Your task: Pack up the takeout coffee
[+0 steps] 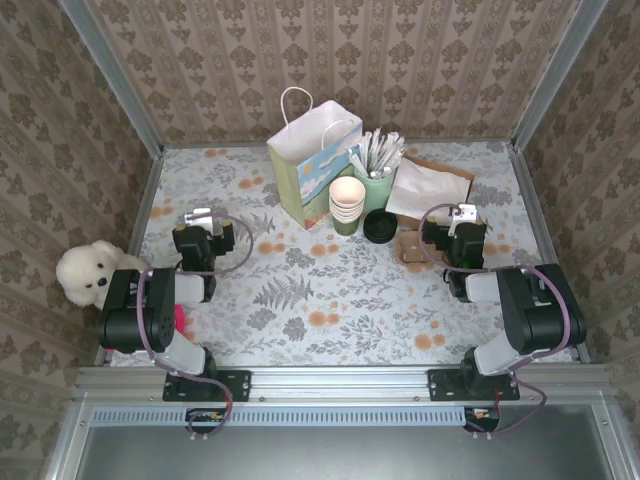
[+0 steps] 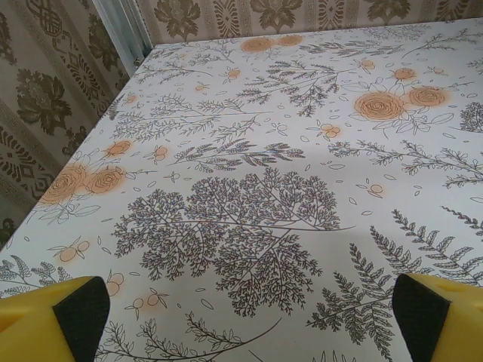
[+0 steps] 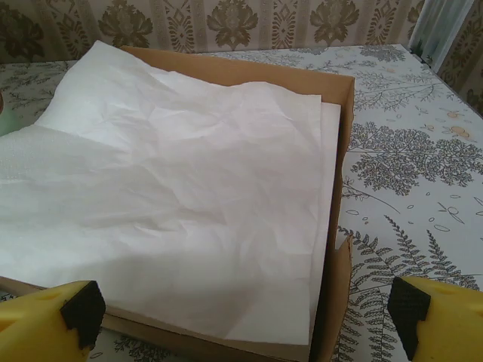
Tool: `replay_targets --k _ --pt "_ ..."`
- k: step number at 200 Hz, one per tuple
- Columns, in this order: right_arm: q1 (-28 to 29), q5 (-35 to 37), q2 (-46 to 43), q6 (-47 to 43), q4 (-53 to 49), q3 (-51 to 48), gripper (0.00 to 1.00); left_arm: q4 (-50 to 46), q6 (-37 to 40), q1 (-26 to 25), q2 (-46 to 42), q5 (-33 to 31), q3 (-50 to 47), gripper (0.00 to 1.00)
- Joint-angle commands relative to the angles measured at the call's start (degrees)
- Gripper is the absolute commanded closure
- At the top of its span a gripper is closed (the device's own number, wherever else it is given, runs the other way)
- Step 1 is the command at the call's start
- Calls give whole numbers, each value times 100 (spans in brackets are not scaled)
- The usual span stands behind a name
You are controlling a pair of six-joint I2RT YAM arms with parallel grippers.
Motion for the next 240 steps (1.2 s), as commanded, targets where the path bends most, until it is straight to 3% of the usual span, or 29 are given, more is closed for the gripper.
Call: replay_targets --k 1,148,175,197,213,240 --pt "24 120 -41 53 140 -33 0 180 18 -18 -22 -13 -35 0" --pt "7 58 -76 32 164 -52 0 194 32 -14 -34 12 -47 0" --pt "27 -175 -747 -65 -664 87 0 173 90 -51 -266 -18 -118 0" --pt "29 -268 -1772 231 -2080 349 0 -602 90 -110 -1087 -198 -86 0" --pt "42 -727 -2445 743 -3101 601 0 -1401 -54 -347 -1837 -929 54 0" --pt "154 -1446 -3087 2029 -4984 1330 1 -4224 -1231 -963 -2944 -2071 969 0"
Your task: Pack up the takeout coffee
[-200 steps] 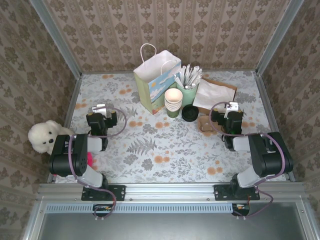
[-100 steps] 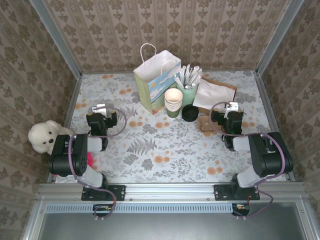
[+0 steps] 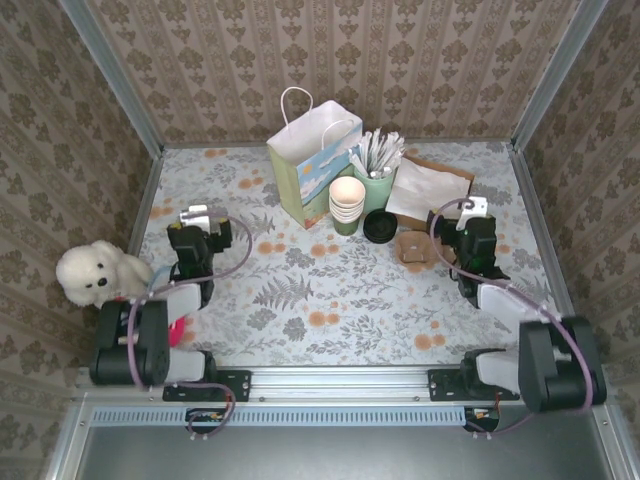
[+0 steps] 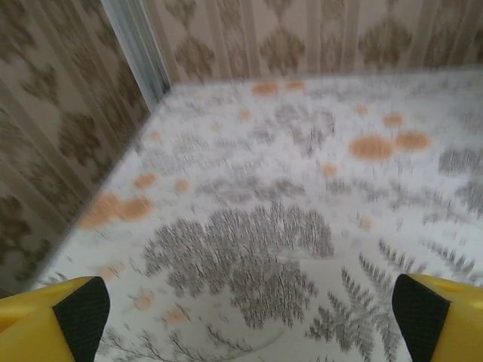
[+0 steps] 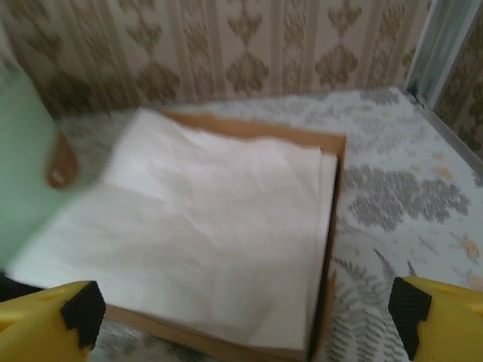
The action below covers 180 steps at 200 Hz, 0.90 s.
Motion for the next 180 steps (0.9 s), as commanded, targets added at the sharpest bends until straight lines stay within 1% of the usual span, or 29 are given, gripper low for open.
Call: replay_targets --k 1,16,27,36,47,54,67,77,89,98,116,122,139,151,180 --pt "109 -825 -461 1313 -2202 648 1 -2608 -1066 -423 -738 -1194 817 0" --pt "179 -1276 -527 2050 -2982 1042 3 -4028 -2047 -746 -1081 -1413 1302 0" --pt "252 -1546 -471 2524 -3459 1335 5 -4878 -2788 -937 -1230 -1389 1603 0" --pt "359 -1643 -376 2922 -3691 1576 6 -5359 -3168 -983 -1297 -903 1822 0" --pt "616 -1607 -206 3284 -3849 1845 9 -5654 -3506 -999 -1283 -177 2022 0" --pt "842 -1491 -60 3384 -3931 2033 11 -5681 -3692 -996 -1255 328 2078 0" --pt "1372 -974 300 3457 -4251 2525 14 -5434 -3836 -1010 -1157 1235 2057 0" --pt "1715 -709 677 3459 -4471 2935 16 -5343 -4101 -1049 -1081 1525 2015 0" --pt "2027 -512 1197 3449 -4760 3484 22 -5380 -4273 -1058 -1017 1808 2009 0" --pt "2211 -308 1536 3441 -5000 3906 28 -5446 -4314 -1067 -1003 1986 2031 0" --pt "2502 395 2283 3297 -5624 4673 38 -5689 -4185 -1067 -1027 2264 2098 0" --pt "2547 506 2486 3254 -5724 4862 42 -5817 -4138 -1070 -1040 2291 2131 0" --pt "2573 463 2935 3167 -5836 5288 47 -5972 -4093 -1075 -1086 2376 2131 0" --pt "2586 408 3219 3075 -5925 5594 48 -5860 -4102 -1076 -1113 2429 2014 0" --pt "2622 345 3857 2860 -6245 6249 56 -5673 -4236 -1073 -1072 2387 1842 0"
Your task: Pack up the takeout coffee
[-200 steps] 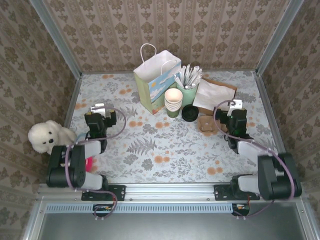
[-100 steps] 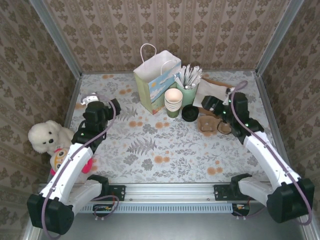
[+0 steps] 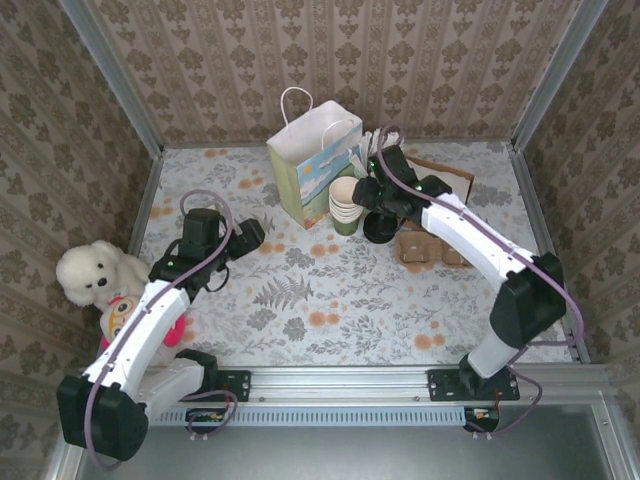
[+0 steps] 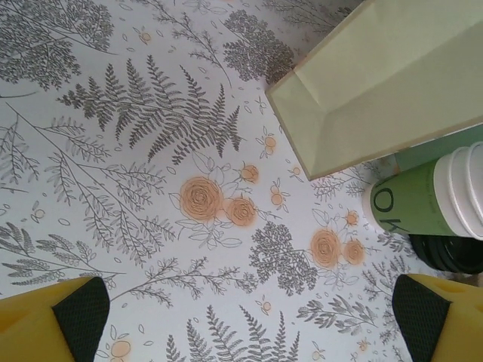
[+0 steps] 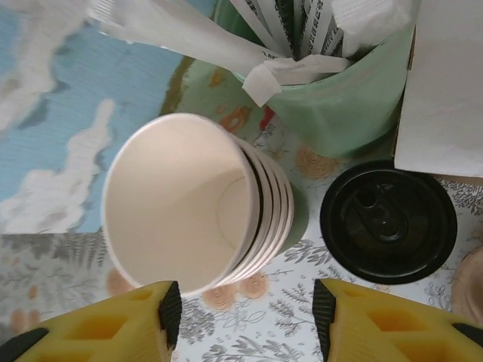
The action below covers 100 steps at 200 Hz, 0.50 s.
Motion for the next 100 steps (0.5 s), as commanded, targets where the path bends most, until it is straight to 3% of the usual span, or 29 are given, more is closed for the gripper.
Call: replay_targets --k 1,100 --pt "48 175 384 -232 -605 547 56 10 -177 -27 -45 186 -111 0" --pt "102 307 1063 -318 -926 1252 79 -256 336 27 540 189 283 0"
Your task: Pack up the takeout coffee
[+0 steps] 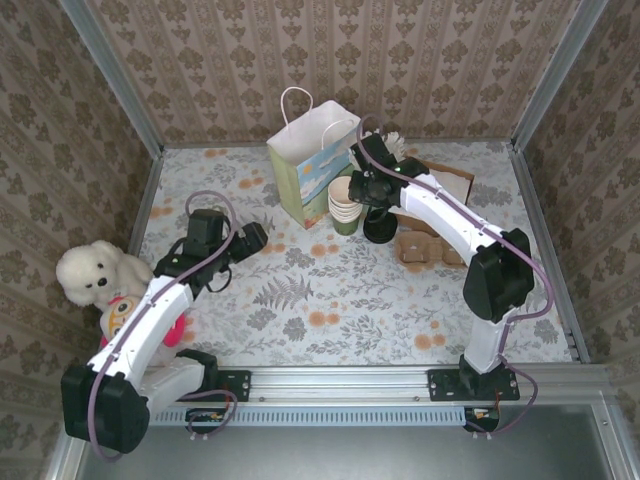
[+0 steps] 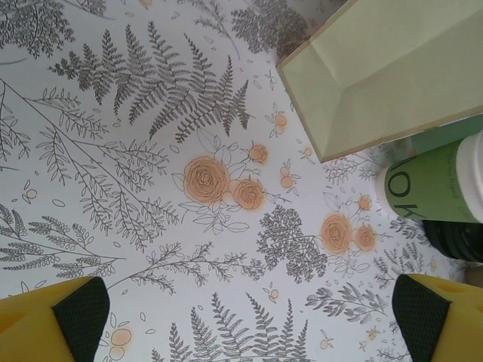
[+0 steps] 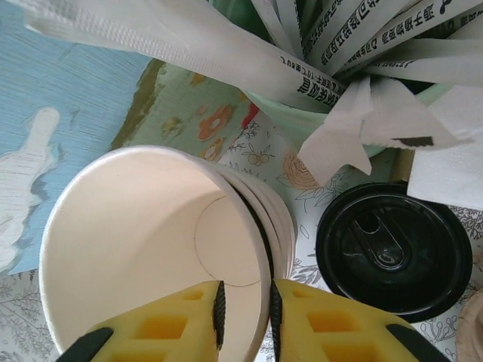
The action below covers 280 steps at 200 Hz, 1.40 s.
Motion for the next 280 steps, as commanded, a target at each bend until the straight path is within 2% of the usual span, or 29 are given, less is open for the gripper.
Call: replay_targets --k 1,23,83,136,192,241,263,280 --pt "43 235 73 -61 -254 169 79 -178 253 24 102 100 280 0" --pt "54 271 40 -126 -248 200 87 -187 380 48 207 182 393 0" --pt "52 425 -27 -375 -532 438 100 -221 503 81 443 306 689 0" --pt "53 570 -235 -596 -611 663 100 -212 574 110 458 494 771 0" --pt "120 606 -1035 -903 -531 542 100 -328 757 206 378 601 896 0" --pt "387 449 -2042 -1243 -126 -235 100 -134 836 251 245 618 877 0" --pt "718 412 -2530 -1630 216 -833 100 -95 748 268 114 470 819 0" --pt "944 469 -2632 -1578 133 -1129 100 -73 684 284 -26 373 734 0"
